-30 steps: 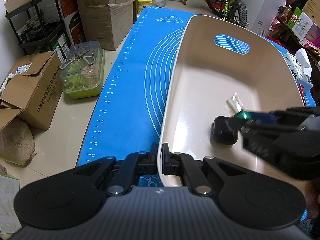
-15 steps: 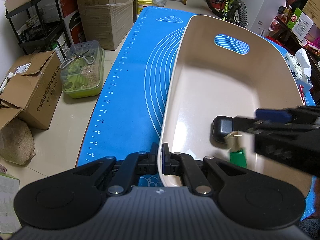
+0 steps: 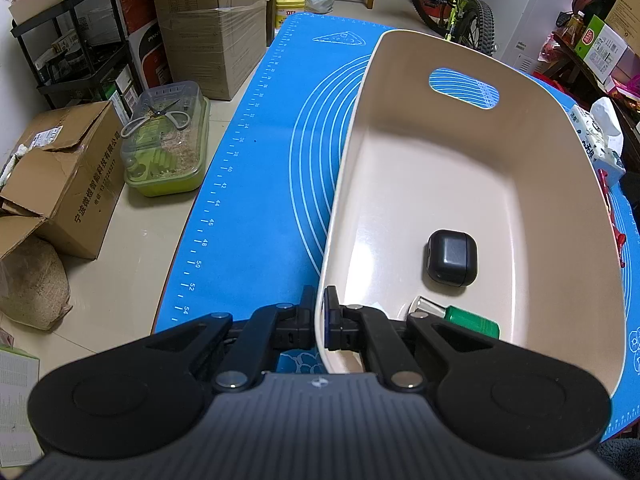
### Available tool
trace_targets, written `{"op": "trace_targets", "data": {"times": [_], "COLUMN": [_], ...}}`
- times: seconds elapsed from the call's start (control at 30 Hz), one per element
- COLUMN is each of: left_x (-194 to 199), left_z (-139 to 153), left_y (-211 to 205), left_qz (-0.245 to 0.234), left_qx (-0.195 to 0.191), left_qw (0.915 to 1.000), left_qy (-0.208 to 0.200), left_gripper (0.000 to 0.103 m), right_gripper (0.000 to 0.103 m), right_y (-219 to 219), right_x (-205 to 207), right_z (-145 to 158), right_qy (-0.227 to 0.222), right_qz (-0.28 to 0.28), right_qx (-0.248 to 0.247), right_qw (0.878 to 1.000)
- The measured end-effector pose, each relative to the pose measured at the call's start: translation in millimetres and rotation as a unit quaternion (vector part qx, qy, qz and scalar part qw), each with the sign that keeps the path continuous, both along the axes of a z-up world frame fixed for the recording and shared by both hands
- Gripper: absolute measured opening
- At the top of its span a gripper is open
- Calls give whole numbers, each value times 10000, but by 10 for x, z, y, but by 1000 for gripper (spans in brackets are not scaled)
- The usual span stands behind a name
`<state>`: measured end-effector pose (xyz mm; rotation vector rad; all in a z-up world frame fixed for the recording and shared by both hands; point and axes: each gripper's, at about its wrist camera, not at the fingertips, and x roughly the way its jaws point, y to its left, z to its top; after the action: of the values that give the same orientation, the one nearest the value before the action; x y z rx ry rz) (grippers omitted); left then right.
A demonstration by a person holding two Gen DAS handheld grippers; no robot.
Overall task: Organize rigid objects
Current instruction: 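Grasp the red figure with the right tool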
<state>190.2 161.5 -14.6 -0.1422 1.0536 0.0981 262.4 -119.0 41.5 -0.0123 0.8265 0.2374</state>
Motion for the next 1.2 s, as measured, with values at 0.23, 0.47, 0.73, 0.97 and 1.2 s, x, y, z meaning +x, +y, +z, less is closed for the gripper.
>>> {"op": "trace_targets", "data": {"times": [0.23, 0.47, 0.73, 0.97, 1.2], "left_x": [2, -4, 12, 15, 18], "left_z": [2, 1, 11, 11, 9], "left_y": [3, 7, -6, -1, 5], "left_qz": [7, 5, 5, 4, 6], "left_qx": [-6, 8, 39, 44, 46], "left_qw": [10000, 10000, 10000, 10000, 10000], "left_qy": [5, 13, 33, 36, 38], "left_gripper": [6, 6, 6, 6, 6], "right_gripper": [55, 55, 54, 51, 34], "right_y": [-585, -900, -1010, -1018, -963], "right_x": [210, 423, 619, 771, 819], "right_z": [-253, -565, -899, -1111, -1233], "right_qy": [194, 479, 816, 1028, 1054], "right_qz": [-616, -901, -833, -765, -799], "right_qx": [-199, -489, -565, -534, -523], "right_qw": [9977, 9936, 9916, 9903, 9898]}}
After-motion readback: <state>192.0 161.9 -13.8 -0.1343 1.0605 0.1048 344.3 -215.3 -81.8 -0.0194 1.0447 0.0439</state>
